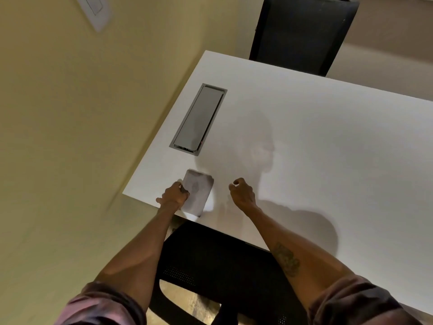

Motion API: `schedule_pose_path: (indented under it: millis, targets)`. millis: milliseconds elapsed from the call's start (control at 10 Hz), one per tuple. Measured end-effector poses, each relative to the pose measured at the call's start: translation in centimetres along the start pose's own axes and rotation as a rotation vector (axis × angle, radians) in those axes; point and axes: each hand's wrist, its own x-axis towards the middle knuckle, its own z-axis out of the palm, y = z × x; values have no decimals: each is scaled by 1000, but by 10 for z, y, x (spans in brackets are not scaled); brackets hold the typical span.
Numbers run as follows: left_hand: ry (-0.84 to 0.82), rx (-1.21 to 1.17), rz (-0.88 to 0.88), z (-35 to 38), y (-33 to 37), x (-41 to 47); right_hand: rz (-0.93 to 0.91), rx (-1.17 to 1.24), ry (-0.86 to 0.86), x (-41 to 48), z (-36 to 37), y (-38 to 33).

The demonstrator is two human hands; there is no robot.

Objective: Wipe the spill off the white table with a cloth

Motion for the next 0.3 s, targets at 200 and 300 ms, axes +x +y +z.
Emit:
schedule_pose_path:
  millis: [200, 300]
  targets:
    - [232, 184, 244, 5, 24, -17, -67, -31, -19, -15, -13, 4]
    - [193, 34, 384, 12, 44, -33, -101, -32, 2, -22, -25, 14]
